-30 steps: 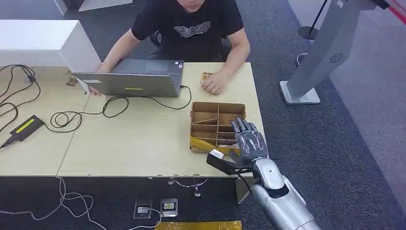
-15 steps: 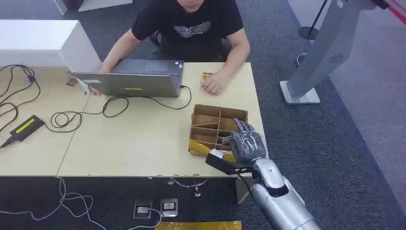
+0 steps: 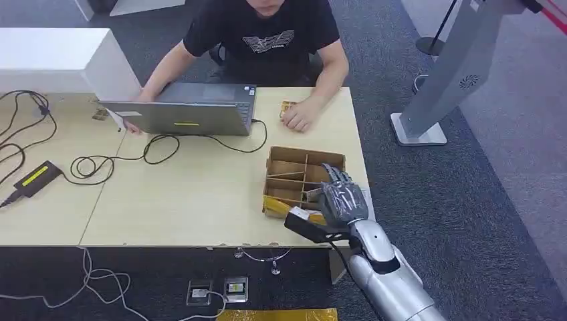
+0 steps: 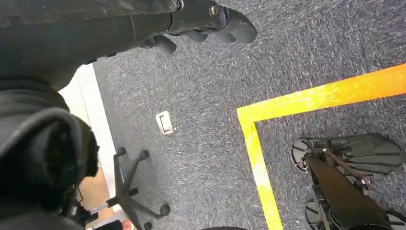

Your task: Pass the card to the sensor for recognition and then transmit it.

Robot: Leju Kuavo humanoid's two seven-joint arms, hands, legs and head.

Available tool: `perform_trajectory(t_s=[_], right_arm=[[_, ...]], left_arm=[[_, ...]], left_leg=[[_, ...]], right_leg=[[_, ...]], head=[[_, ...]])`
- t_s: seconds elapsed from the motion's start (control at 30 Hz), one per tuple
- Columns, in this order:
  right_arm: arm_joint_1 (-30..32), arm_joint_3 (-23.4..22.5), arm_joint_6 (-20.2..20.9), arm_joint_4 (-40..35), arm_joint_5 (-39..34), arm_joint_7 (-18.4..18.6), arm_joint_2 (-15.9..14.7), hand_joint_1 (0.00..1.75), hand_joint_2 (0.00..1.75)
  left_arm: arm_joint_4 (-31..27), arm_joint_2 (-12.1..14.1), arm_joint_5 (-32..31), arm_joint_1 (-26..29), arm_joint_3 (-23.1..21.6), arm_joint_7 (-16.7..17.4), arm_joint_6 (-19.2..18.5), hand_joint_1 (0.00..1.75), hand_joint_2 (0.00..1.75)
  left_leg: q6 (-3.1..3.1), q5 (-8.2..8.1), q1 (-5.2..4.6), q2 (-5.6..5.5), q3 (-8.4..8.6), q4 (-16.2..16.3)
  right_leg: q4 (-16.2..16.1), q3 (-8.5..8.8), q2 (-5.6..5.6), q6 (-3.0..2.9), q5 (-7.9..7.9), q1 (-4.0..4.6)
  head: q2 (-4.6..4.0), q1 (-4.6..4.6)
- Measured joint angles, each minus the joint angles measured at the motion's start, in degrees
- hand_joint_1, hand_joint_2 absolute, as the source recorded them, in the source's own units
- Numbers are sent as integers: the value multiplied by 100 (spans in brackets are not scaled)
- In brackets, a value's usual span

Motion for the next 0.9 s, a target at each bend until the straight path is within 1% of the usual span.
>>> perform_trajectory(t_s=[0.1, 0.17, 0.33, 0.4, 0.53, 0.7, 0.77, 0.83, 0.9], right_arm=[[-96, 0, -179, -94, 150, 7, -4, 175, 175], [-213, -13, -275, -344, 319, 20, -15, 175, 175], [-528, -136, -221, -991, 533, 39, -46, 175, 175], [-663, -214, -240, -1333, 540, 22, -83, 175, 175], [-825, -391, -354, -1650, 350, -144, -92, 175, 175], [-880, -529, -772, -1657, 232, -402, -98, 175, 175], [-912, -562, -848, -1606, 205, -439, -94, 175, 175], [-1005, -605, -964, -1363, 142, -492, -36, 175, 175], [-1135, -640, -1119, -965, 63, -560, 41, 175, 175]], left_arm=[[2, -9, 0, 1, -2, 0, 20, 0, 0], [0, -15, 0, 0, -4, 0, 37, 0, 0], [2, -35, -13, 1, -42, -9, 74, 0, 0], [2, -42, -42, 2, -85, -52, 74, 0, 0], [2, -42, -87, 1, -144, -125, -11, 0, 0], [2, -54, -116, 0, -218, -149, -26, 0, 0], [2, -59, -118, -1, -267, -151, -28, 0, 0], [2, -70, -118, -3, -289, -151, -31, 0, 0], [2, -79, -118, -14, -321, -151, -31, 0, 0]], left_leg=[[0, 0, 0, 0, 0, 0], [0, 1, 0, 1, 1, 1], [0, 1, 0, 2, 3, 2], [0, 1, 0, 2, 3, 2], [0, 1, 0, 3, 3, 2], [0, 1, 0, 2, 1, 2], [0, 1, 0, 3, 0, 1], [0, 1, 0, 3, 0, 1], [0, 1, 0, 3, 0, 1]], right_leg=[[0, 0, 0, 1, 1, 0], [1, -1, 4, 2, 2, 0], [1, -1, 13, 2, 2, 0], [1, 0, 13, 2, 2, 0], [1, -1, 18, 2, 2, 0], [1, 0, 17, 2, 2, 0], [1, -1, 17, 2, 2, 0], [1, -1, 17, 2, 2, 0], [1, 0, 16, 2, 2, 0]], head=[[0, 0], [0, 0], [0, 0], [0, 2], [0, 2], [0, 0], [0, 0], [0, 0], [0, 0]])
